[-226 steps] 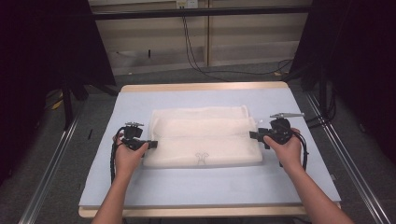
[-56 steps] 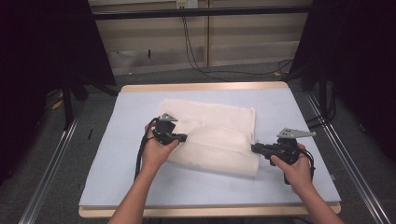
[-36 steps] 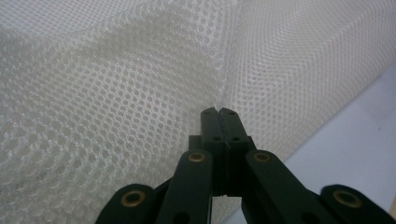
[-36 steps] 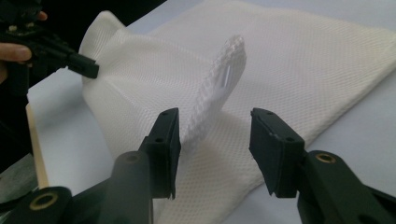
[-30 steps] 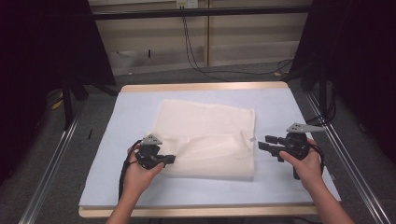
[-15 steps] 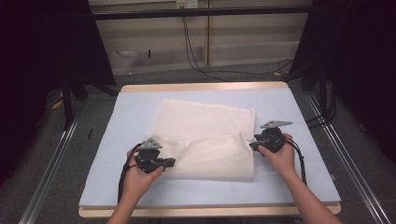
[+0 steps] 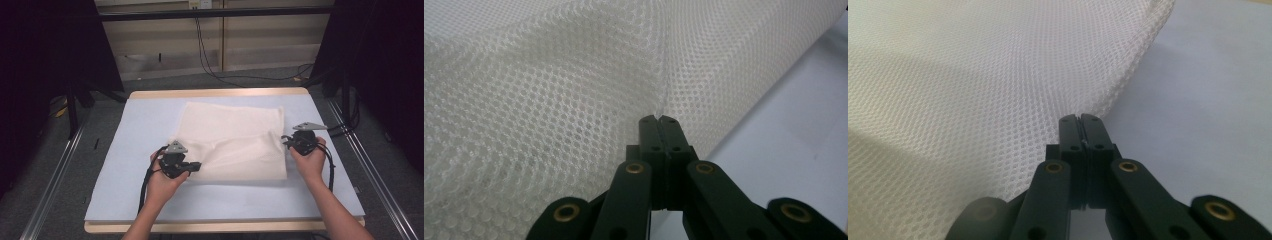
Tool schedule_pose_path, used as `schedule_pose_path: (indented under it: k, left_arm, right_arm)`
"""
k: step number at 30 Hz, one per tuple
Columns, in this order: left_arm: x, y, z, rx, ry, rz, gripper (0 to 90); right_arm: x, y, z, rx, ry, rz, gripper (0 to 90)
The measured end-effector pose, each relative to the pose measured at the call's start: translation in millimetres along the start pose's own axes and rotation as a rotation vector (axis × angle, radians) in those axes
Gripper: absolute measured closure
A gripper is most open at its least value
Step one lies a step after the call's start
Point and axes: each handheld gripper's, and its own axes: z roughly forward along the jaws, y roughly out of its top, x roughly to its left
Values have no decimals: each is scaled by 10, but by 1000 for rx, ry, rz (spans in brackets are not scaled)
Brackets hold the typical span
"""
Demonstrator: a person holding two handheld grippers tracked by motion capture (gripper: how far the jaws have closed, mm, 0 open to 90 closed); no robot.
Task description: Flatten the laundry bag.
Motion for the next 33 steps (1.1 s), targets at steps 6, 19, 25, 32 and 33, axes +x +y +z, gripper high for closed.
schedule_pose_path:
  k: [6, 19, 25, 32, 33]
  left_arm:
    - [-104, 19, 137, 20, -8, 36, 900]
    - [-252, -209, 48, 24, -20, 38, 900]
    - [-276, -248, -32, 4, -23, 23, 900]
    - [-231, -323, -138, 18, -28, 1, 880]
    - [-231, -323, -138, 18, -28, 1, 880]
  right_arm:
    - [-266, -83, -93, -11, -57, 47, 892]
    - [-129, -184, -396, -73, -4, 18, 702]
    - [-67, -258, -453, -88, 37, 20, 681]
    - [-9, -255, -478, -101, 126, 23, 672]
    - [-9, -255, -478, -101, 126, 23, 672]
